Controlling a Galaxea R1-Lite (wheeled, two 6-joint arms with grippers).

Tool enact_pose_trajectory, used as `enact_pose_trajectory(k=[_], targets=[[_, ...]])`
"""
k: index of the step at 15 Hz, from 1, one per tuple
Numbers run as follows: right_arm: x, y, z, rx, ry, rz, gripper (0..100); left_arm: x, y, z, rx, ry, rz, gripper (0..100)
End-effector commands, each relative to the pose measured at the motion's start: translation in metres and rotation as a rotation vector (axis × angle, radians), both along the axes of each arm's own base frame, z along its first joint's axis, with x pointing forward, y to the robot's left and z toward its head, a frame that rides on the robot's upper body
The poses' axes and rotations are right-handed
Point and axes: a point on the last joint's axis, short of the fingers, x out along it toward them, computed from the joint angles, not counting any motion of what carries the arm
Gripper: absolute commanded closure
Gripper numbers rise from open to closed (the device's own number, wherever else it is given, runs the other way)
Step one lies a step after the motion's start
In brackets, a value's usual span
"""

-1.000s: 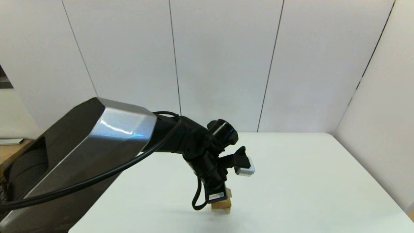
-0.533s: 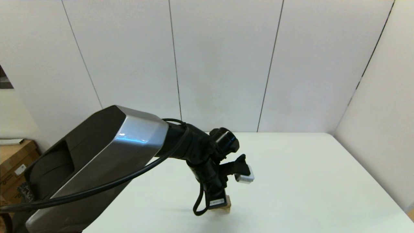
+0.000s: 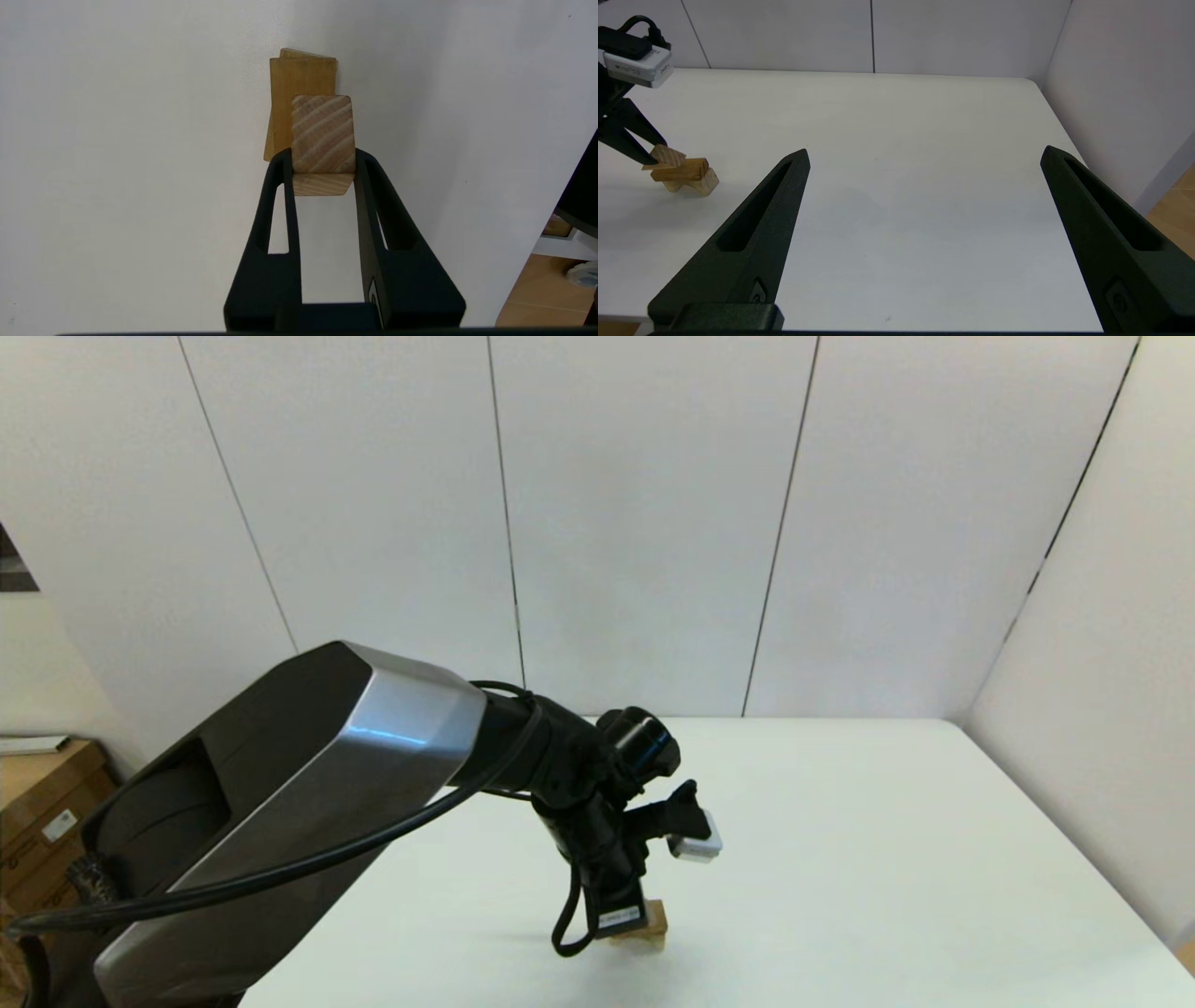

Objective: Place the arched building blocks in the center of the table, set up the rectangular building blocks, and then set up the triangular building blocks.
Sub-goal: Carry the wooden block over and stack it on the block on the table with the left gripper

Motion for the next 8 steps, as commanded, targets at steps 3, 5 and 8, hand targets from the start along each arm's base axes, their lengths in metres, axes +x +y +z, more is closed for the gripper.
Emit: enact_pose_trajectory(k=[3,5,8], targets=[[0.0,0.0,0.0,-0.001,0.001,0.001,0,0.0007,-0.0019,0.0011,-0.021,0.006,-0.008,100],[0.0,0.0,0.0,-0.001,0.001,0.001,0,0.003,-0.0042,-0.001,-0.039,-0.012,-0.008,100],[0.0,0.0,0.0,-0.001,0.001,0.001,0,0.0042,-0.0053,-0.0044,-0.04,-0.014,-0.008,100]])
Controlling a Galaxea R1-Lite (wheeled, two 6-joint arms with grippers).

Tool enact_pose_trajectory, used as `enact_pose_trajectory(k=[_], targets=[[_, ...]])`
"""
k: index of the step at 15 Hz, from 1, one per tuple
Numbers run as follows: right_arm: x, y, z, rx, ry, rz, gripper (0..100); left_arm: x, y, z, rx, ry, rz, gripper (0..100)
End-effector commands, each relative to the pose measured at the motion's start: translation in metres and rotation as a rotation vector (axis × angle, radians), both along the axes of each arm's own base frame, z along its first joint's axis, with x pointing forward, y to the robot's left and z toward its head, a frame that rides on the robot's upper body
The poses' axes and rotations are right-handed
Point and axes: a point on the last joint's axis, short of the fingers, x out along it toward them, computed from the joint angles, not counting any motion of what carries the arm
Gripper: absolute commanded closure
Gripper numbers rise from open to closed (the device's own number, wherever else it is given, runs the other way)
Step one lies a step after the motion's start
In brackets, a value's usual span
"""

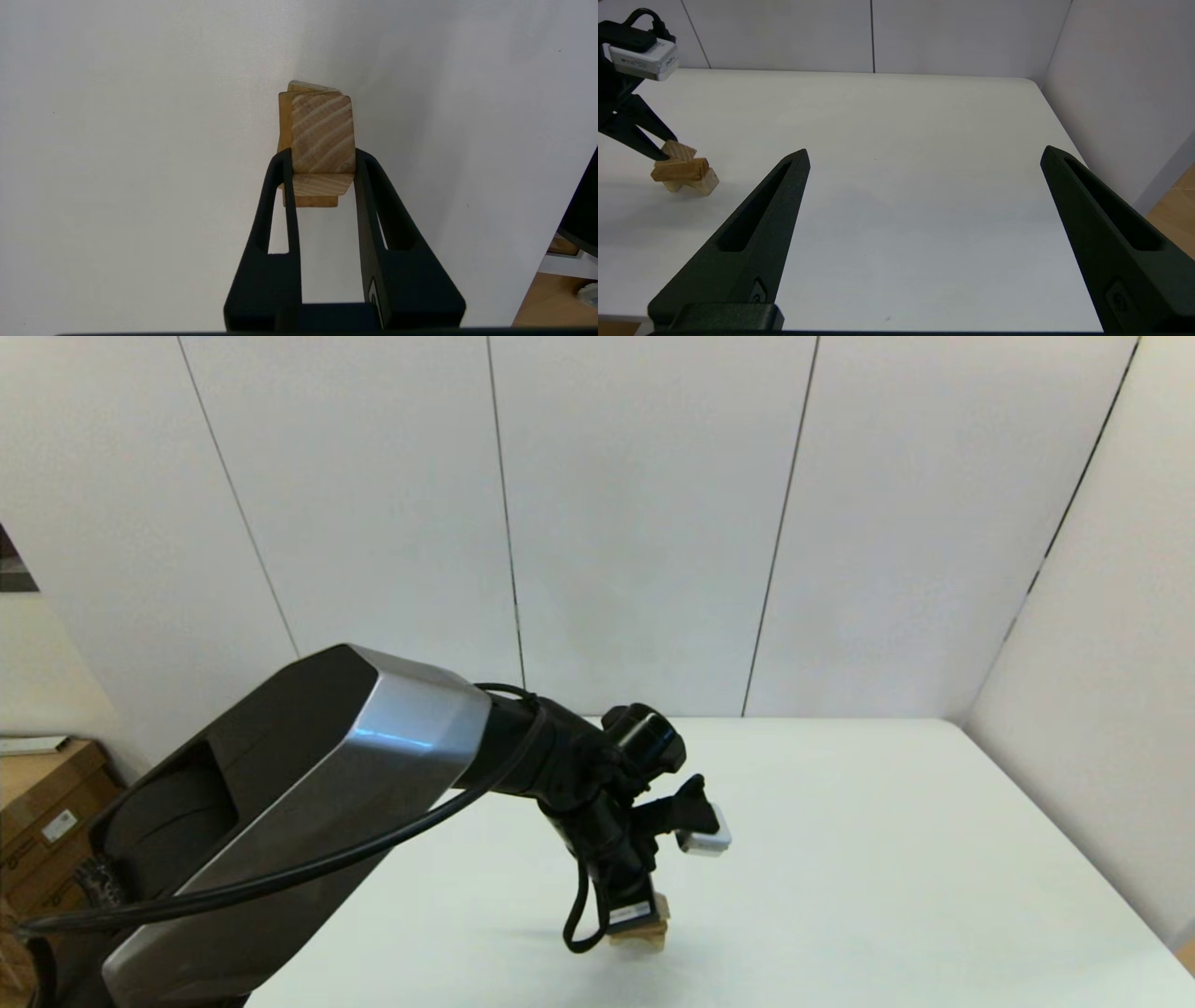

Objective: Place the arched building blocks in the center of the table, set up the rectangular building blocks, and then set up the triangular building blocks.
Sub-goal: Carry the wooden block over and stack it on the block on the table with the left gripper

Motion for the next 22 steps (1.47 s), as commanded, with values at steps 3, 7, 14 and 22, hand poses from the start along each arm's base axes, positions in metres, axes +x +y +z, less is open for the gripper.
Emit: enact_pose_trajectory(k=[3,7,14,22], targets=[[0.0,0.0,0.0,-0.001,0.001,0.0,0,0.0006,-0.0007,-0.0054,0.009,0.007,-0.005,100],[0.0,0.0,0.0,-0.001,0.001,0.0,0,0.0009,-0.0009,-0.0087,0.016,0.01,-0.004,100],[0.0,0.0,0.0,-0.001,0.001,0.0,0,0.0048,0.0029,-0.0101,0.02,0.01,0.008,100],[0.0,0.0,0.0,-0.001,0.001,0.0,0,0.0065,0.004,-0.0127,0.025,0.011,0.01,100]])
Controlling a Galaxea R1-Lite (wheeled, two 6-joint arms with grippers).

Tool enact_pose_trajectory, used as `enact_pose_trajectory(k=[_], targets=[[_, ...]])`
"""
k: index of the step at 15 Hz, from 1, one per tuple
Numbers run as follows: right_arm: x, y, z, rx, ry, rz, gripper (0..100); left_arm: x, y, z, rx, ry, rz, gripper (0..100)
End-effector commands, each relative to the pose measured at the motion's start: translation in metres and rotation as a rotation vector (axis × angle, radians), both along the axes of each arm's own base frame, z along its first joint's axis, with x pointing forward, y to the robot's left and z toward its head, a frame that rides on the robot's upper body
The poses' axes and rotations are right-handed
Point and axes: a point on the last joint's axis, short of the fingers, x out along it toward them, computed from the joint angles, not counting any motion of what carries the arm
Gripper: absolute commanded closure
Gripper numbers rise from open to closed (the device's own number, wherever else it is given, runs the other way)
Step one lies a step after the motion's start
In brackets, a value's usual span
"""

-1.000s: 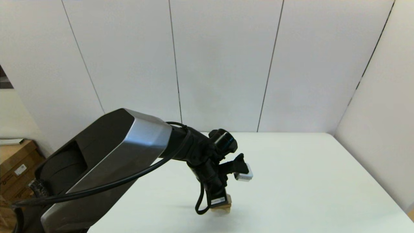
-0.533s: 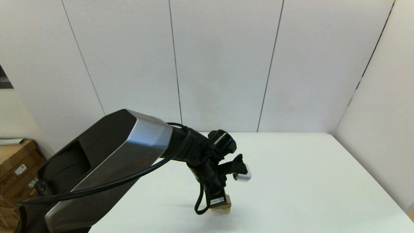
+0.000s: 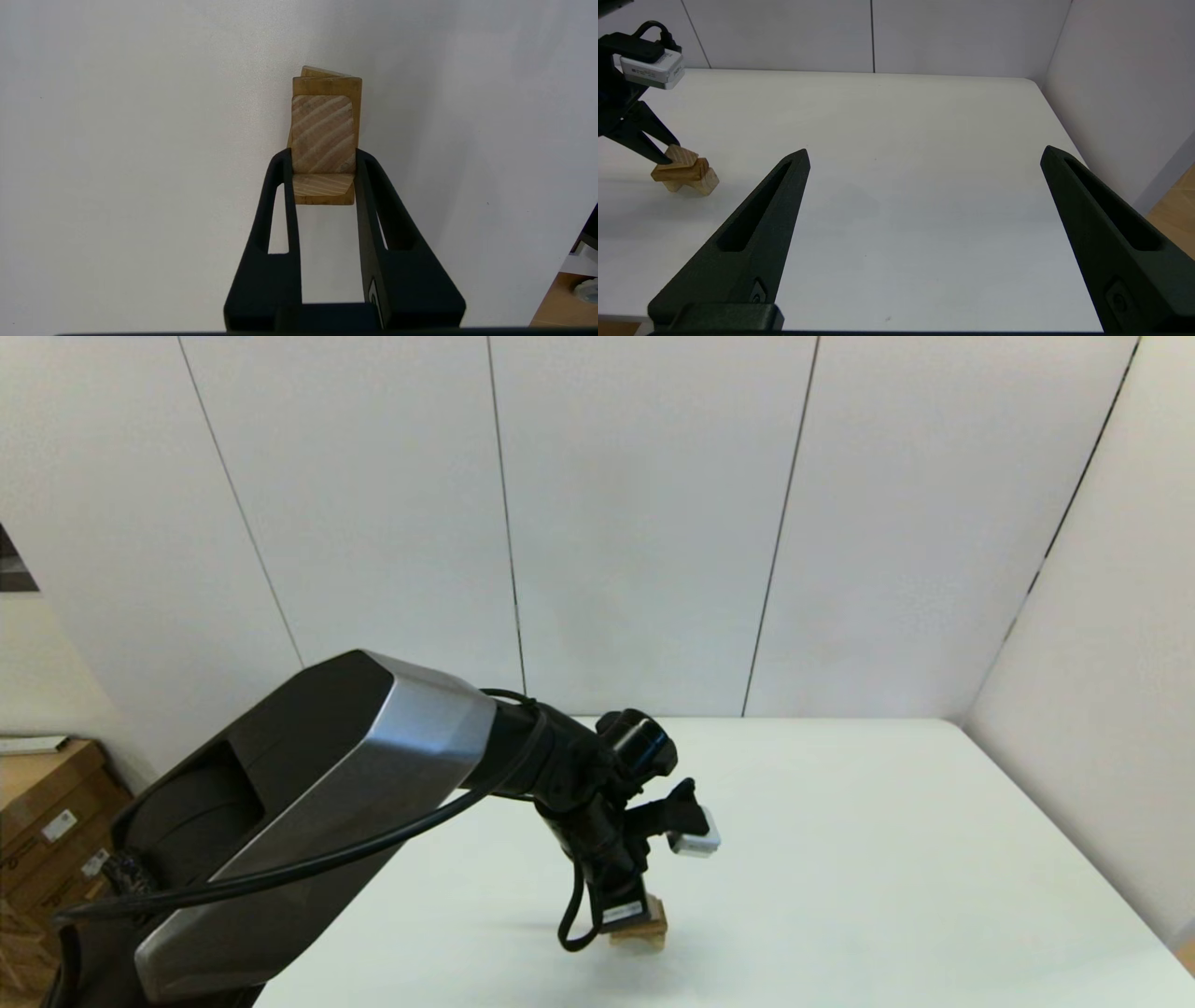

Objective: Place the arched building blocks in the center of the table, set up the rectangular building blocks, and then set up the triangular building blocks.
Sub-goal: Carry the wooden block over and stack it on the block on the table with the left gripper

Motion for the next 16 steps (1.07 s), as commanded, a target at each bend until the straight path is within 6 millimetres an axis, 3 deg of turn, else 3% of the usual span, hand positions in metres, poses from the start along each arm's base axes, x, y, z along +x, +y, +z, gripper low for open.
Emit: enact_pose_trajectory(k=[1,16], targets=[[0.0,0.0,0.0,0.0,0.0,0.0,0,-0.0002,0.0002,-0.0015,0.005,0.004,-0.005,100],[0.0,0.0,0.0,0.0,0.0,0.0,0,-0.0006,-0.0013,0.0004,0.001,0.0,-0.008,100]])
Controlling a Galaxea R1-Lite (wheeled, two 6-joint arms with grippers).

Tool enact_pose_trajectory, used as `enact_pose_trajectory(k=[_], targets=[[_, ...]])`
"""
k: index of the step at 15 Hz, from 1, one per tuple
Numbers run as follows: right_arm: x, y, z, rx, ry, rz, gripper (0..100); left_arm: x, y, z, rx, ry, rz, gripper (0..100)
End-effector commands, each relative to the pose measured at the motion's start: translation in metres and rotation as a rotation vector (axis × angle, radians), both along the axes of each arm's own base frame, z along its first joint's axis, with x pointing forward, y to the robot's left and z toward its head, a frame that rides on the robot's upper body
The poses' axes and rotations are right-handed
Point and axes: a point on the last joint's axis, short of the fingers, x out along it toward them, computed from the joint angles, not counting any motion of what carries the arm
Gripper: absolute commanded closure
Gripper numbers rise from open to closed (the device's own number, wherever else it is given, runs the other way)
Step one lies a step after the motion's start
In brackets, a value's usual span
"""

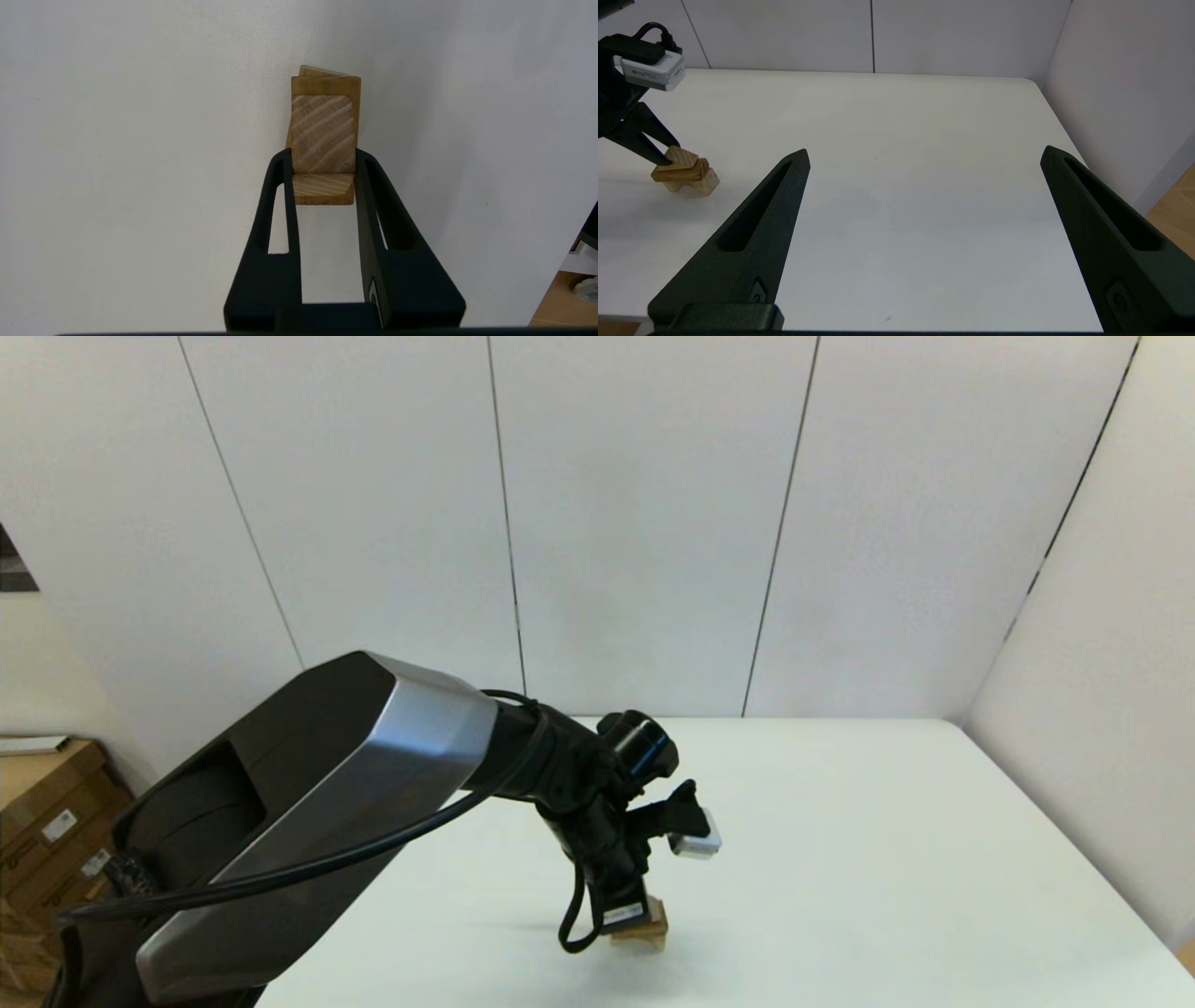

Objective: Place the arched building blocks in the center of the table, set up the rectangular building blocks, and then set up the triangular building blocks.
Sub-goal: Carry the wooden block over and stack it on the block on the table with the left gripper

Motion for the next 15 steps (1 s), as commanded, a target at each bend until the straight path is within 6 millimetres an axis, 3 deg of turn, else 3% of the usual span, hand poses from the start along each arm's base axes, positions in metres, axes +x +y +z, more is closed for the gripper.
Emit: enact_pose_trajectory(k=[1,15], targets=[[0.0,0.0,0.0,0.0,0.0,0.0,0,0.0003,-0.0004,0.0011,-0.001,-0.002,-0.005,100],[0.0,0.0,0.0,0.0,0.0,0.0,0,-0.0008,0.0009,0.0048,0.005,-0.007,0.0,100]])
